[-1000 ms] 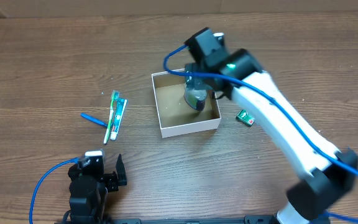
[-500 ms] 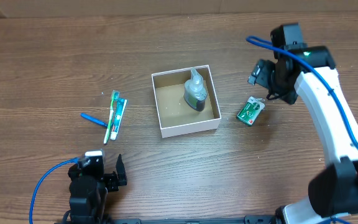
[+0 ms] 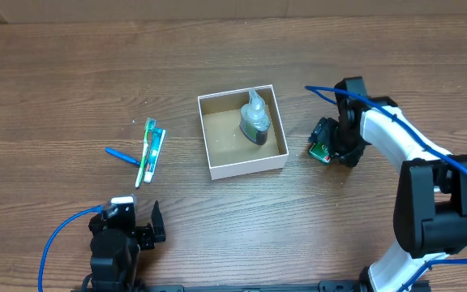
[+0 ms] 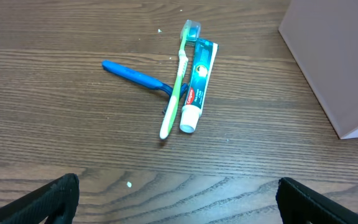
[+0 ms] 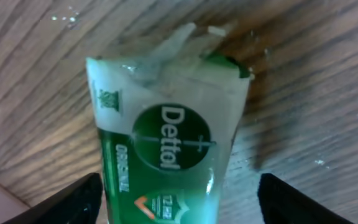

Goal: Pack container
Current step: 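Move the right gripper to the green Dettol soap bar and grasp it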

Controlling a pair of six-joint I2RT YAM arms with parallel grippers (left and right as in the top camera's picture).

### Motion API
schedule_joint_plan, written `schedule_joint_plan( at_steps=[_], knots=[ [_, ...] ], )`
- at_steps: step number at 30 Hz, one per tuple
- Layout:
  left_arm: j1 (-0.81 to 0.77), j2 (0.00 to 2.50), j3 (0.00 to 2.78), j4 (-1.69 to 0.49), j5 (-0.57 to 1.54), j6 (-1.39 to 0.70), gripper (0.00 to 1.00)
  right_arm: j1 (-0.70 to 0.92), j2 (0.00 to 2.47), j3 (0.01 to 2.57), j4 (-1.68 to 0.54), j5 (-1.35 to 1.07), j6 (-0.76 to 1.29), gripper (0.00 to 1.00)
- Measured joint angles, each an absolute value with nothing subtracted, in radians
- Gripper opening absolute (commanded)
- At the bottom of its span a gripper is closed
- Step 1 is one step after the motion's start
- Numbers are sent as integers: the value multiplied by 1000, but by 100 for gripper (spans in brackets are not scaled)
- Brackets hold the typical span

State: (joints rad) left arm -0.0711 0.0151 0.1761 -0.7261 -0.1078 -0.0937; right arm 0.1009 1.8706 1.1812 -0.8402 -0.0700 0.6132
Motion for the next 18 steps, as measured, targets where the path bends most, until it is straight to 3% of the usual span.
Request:
schedule_joint_plan(
  at_steps=[2, 6, 18],
  knots=[
    [-71, 15, 176, -726, -108, -94, 100, 101, 1871, 1167, -809, -74, 614, 71],
    [-71, 15, 176, -726, -108, -94, 100, 101, 1871, 1143, -753, -74, 617, 47],
    [-71, 15, 176, -726, -108, -94, 100, 132, 1808, 1238, -1026, 1, 597, 45]
  ],
)
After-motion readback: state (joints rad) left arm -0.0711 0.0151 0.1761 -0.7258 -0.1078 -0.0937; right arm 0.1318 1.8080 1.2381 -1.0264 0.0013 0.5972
